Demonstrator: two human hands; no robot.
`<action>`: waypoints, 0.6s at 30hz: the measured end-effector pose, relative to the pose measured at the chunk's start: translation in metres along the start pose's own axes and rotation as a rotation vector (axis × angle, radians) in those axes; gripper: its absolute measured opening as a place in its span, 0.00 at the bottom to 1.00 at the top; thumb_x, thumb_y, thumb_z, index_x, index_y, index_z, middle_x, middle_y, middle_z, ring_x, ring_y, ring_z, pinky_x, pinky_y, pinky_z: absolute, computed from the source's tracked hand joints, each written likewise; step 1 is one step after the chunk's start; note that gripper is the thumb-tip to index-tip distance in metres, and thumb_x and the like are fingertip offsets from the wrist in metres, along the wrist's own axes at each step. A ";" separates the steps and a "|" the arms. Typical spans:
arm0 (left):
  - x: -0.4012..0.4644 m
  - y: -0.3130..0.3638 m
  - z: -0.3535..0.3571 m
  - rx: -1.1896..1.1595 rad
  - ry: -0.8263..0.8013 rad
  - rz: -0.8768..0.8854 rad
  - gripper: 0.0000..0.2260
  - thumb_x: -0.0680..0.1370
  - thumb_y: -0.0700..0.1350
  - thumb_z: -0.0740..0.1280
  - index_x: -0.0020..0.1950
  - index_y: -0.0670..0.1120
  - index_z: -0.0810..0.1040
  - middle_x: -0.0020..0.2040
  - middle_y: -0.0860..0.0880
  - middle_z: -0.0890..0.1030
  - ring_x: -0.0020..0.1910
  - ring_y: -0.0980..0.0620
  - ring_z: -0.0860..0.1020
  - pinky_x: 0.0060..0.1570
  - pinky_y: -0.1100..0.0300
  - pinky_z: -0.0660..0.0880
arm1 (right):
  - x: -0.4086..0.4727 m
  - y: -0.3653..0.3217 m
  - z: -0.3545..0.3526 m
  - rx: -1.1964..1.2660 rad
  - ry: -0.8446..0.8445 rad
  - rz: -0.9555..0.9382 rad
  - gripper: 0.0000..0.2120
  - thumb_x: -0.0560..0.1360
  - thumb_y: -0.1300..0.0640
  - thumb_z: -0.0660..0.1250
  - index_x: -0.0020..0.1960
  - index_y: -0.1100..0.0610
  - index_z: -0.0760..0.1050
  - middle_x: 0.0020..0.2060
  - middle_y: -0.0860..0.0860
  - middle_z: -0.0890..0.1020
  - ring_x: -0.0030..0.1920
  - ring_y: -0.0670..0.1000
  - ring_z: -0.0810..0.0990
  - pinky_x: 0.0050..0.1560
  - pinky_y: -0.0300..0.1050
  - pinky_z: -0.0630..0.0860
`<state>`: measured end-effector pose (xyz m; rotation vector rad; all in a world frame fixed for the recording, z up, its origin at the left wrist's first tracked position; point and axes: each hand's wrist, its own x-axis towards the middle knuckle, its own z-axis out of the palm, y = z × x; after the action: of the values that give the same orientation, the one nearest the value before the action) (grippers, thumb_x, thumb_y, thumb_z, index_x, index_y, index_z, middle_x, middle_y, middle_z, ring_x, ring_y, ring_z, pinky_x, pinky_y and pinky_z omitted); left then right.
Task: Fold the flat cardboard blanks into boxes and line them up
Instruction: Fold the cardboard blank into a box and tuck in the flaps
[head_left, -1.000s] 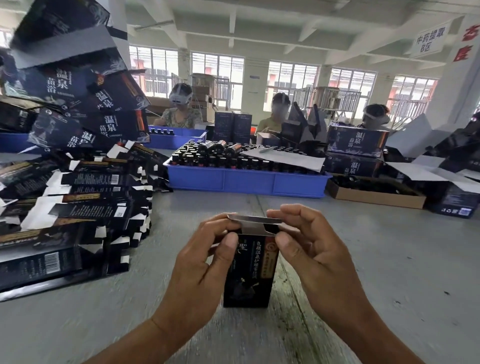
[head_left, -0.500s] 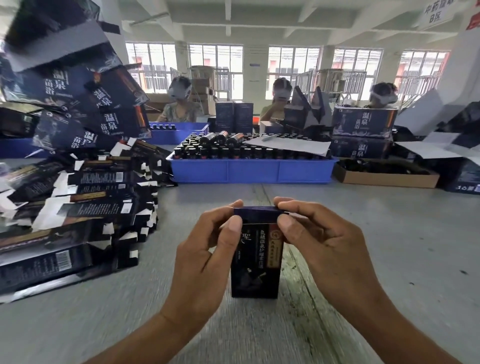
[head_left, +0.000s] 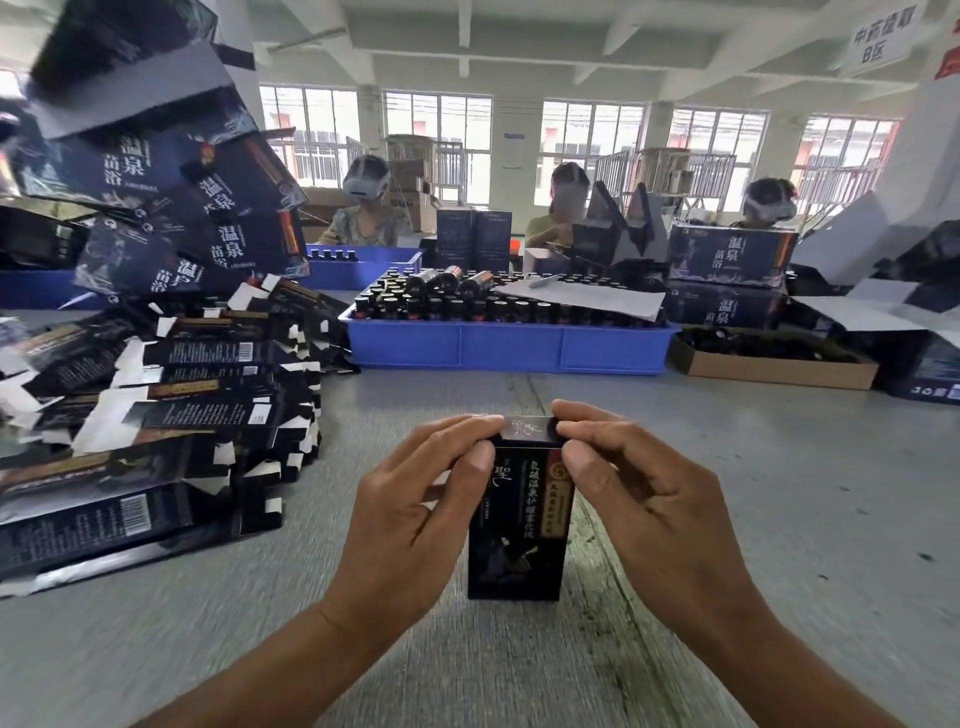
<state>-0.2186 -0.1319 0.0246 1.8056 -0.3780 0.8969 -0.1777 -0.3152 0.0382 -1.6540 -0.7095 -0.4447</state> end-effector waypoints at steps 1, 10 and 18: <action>0.000 -0.001 0.000 0.027 0.001 0.020 0.12 0.81 0.45 0.64 0.62 0.53 0.81 0.57 0.56 0.82 0.59 0.56 0.80 0.49 0.71 0.76 | 0.000 0.002 0.000 -0.028 0.001 -0.021 0.10 0.77 0.49 0.67 0.55 0.48 0.83 0.59 0.38 0.82 0.61 0.42 0.80 0.56 0.42 0.80; 0.001 -0.009 0.001 0.223 0.034 0.141 0.13 0.82 0.50 0.62 0.60 0.47 0.81 0.58 0.52 0.80 0.55 0.59 0.80 0.42 0.74 0.74 | -0.002 0.004 0.008 -0.138 0.043 -0.076 0.05 0.81 0.48 0.63 0.53 0.44 0.77 0.55 0.37 0.82 0.54 0.40 0.82 0.46 0.30 0.77; 0.001 -0.012 0.002 0.235 0.052 0.176 0.13 0.81 0.52 0.60 0.59 0.50 0.81 0.58 0.51 0.80 0.54 0.59 0.80 0.43 0.73 0.76 | 0.000 0.002 0.007 -0.097 0.014 -0.077 0.05 0.81 0.46 0.62 0.54 0.43 0.76 0.52 0.34 0.81 0.50 0.40 0.82 0.44 0.29 0.76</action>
<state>-0.2096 -0.1286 0.0174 1.9807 -0.4167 1.1487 -0.1774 -0.3083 0.0351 -1.7166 -0.7526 -0.5525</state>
